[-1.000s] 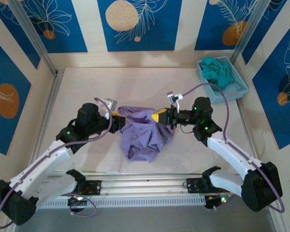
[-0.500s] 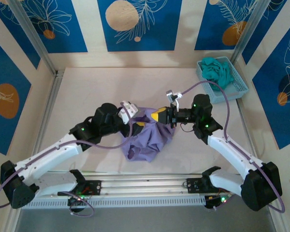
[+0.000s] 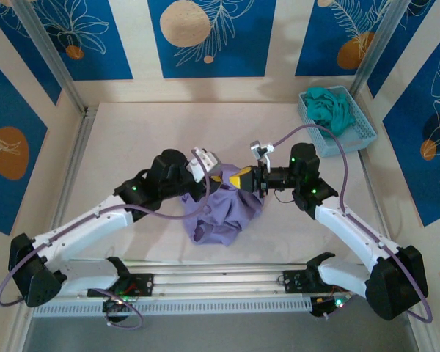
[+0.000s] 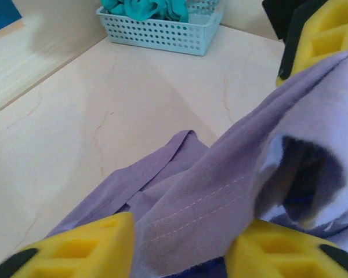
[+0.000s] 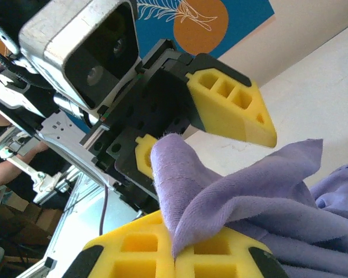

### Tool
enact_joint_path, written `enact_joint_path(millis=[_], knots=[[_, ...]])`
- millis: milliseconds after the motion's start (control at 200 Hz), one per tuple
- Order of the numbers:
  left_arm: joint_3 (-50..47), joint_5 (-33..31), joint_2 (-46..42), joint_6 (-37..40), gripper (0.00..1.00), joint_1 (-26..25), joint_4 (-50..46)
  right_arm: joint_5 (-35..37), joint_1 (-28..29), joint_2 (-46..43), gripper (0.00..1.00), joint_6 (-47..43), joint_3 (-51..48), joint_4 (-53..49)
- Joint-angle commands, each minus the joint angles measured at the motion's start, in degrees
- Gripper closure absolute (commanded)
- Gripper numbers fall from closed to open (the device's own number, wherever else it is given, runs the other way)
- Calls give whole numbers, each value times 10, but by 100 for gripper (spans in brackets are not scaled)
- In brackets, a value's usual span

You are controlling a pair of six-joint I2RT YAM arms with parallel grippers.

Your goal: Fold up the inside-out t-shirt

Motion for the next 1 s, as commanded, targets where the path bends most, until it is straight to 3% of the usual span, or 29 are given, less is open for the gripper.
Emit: enact_joint_path(millis=[0, 55, 125, 220, 300, 405, 495, 650, 800, 995], knots=[[28, 46, 14, -6, 69, 0, 2, -27, -6, -6, 100, -18, 14, -14], [36, 71, 18, -16, 80, 2, -8, -28, -10, -8, 100, -27, 20, -30], [44, 110, 15, -47, 100, 4, -21, -16, -21, -13, 100, -39, 32, -72], [46, 185, 4, -112, 100, 7, -29, 26, -38, -13, 100, -39, 50, -131], [49, 258, 1, -185, 100, 7, -26, 103, -44, 2, 96, -38, 75, -206], [28, 310, -5, -291, 100, 7, 40, 183, -45, 24, 88, -47, 106, -290], [7, 312, -7, -359, 100, 7, 108, 208, -48, 25, 83, -45, 108, -306], [3, 269, 4, -399, 100, 7, 146, 240, -50, 12, 73, -65, 118, -368], [10, 230, 14, -369, 100, 7, 109, 241, -48, -42, 66, -95, 94, -403], [-13, 217, -4, -309, 100, 9, 104, 228, -10, -139, 60, -121, 14, -353]])
